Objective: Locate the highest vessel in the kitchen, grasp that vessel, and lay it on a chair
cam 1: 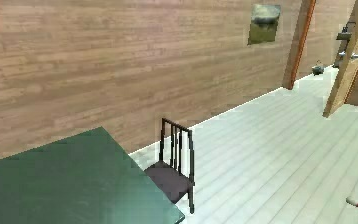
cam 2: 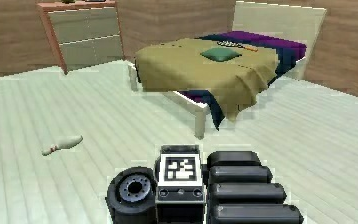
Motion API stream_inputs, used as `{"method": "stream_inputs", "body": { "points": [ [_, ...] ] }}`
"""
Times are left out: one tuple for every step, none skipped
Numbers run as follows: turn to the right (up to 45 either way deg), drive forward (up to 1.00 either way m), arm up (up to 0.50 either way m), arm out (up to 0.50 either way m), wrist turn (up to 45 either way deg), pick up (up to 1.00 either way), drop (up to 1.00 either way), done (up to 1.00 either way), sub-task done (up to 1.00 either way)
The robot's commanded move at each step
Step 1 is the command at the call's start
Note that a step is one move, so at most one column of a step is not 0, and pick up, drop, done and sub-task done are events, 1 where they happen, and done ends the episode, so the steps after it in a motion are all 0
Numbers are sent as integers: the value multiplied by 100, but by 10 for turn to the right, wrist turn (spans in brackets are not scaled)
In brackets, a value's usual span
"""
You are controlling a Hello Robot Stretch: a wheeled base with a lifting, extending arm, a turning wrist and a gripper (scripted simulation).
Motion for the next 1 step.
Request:
{"method": "stream_inputs", "body": {
  "points": [
    [210,0,0,0,0,0,0,0,0]
  ]
}}
